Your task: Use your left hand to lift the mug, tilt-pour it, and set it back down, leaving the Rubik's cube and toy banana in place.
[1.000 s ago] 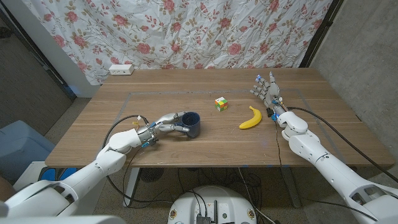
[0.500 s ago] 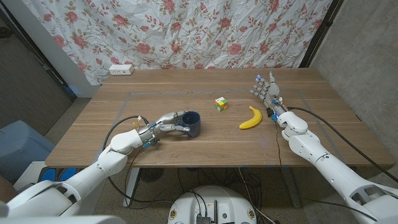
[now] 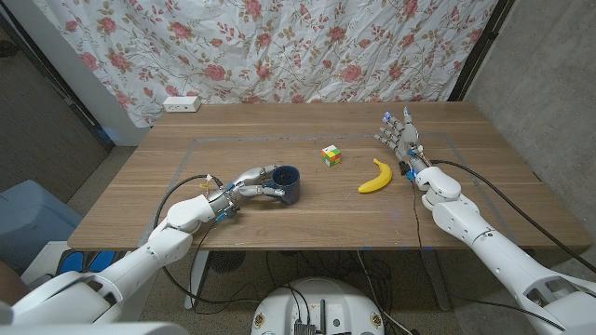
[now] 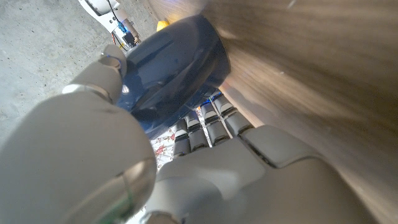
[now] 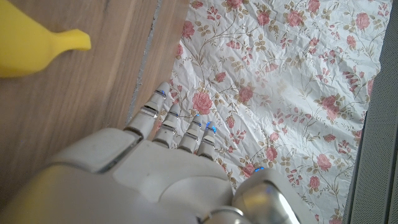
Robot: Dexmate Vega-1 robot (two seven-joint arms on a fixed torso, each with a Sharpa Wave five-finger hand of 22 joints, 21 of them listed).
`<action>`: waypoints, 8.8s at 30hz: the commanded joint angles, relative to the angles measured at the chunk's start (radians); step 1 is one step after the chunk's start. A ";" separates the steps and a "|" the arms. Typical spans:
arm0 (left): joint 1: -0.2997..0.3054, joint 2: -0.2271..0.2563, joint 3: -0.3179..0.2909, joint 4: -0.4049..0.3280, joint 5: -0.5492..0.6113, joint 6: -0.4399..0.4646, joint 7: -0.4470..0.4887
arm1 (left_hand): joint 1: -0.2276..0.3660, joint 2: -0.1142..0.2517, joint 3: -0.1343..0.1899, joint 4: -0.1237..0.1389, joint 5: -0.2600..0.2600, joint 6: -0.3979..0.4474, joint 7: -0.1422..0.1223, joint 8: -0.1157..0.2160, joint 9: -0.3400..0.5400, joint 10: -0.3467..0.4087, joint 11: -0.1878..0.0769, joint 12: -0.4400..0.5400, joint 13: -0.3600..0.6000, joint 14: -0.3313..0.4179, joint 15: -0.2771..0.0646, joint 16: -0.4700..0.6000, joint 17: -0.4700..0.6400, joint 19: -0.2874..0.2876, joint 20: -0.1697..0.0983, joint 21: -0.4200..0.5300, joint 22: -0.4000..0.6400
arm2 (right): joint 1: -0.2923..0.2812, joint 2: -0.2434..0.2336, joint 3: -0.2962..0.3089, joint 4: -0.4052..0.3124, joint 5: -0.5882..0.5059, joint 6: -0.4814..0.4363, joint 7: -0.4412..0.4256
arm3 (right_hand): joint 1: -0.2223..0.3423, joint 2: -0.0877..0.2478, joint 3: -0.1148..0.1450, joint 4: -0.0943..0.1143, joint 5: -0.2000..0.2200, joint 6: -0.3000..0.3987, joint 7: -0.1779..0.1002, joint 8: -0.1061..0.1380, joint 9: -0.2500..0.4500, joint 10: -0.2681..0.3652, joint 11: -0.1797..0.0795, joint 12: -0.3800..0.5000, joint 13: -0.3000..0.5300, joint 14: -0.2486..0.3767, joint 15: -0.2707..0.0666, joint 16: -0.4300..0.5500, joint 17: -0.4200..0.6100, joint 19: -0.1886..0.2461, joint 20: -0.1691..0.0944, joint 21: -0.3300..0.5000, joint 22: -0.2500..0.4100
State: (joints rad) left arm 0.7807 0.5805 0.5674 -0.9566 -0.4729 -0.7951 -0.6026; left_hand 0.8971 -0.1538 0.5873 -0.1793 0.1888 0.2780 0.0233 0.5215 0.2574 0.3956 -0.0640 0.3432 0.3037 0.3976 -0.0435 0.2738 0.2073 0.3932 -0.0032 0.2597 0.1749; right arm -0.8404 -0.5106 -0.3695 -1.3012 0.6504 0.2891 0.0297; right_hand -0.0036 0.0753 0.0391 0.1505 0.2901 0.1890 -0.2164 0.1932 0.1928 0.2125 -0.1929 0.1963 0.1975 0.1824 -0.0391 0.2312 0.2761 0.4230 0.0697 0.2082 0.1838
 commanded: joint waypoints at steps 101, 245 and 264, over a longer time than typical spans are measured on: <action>0.235 0.363 -0.216 -0.636 0.344 0.272 0.465 | 0.204 0.178 -0.205 0.010 0.018 0.160 -0.003 0.221 0.058 0.233 -0.063 0.122 0.187 0.173 -0.133 0.167 0.095 0.145 -0.033 0.030 0.017 | 0.000 0.000 0.000 0.001 0.000 0.001 0.000 | 0.002 0.010 0.002 0.007 0.004 -0.001 -0.006 0.004 0.002 0.008 0.000 0.005 0.004 0.006 -0.050 0.006 0.002 0.004 0.001 0.006 0.005; -0.274 0.389 0.091 -1.084 1.516 0.418 -0.233 | 0.165 0.268 -0.201 0.014 0.035 0.230 -0.009 0.307 0.017 0.315 -0.068 0.150 0.266 0.262 -0.153 0.124 0.101 0.195 -0.030 0.064 0.019 | 0.000 0.001 0.000 0.002 -0.001 0.001 0.000 | 0.002 0.010 0.002 0.007 0.004 -0.001 -0.006 0.004 0.002 0.008 0.000 0.005 0.004 0.006 -0.050 0.005 0.002 0.003 0.001 0.006 0.005; -0.269 0.375 0.101 -1.094 1.598 0.388 -0.231 | 0.163 0.273 -0.199 0.010 0.035 0.230 -0.008 0.314 0.015 0.314 -0.072 0.150 0.274 0.267 -0.154 0.121 0.107 0.195 -0.030 0.066 0.020 | 0.000 0.000 0.000 0.001 0.000 0.001 0.000 | 0.002 0.010 0.002 0.007 0.004 -0.001 -0.006 0.004 0.002 0.008 0.000 0.005 0.004 0.006 -0.050 0.006 0.002 0.004 0.000 0.006 0.005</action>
State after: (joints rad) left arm 0.5095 0.9645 0.6593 -2.0444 1.0645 -0.3867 -0.8419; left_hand 0.9082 -0.1649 0.3734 -0.1757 0.2203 0.4186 0.0645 0.6168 0.2670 0.5644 0.0049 0.4842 0.3544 0.6362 -0.0429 0.3910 0.2951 0.5829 -0.0375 0.3189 0.1933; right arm -0.8406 -0.5101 -0.3698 -1.3003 0.6500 0.2906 0.0297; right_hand -0.0036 0.0753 0.0391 0.1505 0.2901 0.1890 -0.2164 0.1932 0.1928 0.2126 -0.1929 0.1963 0.1975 0.1825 -0.0392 0.2312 0.2761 0.4230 0.0697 0.2082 0.1837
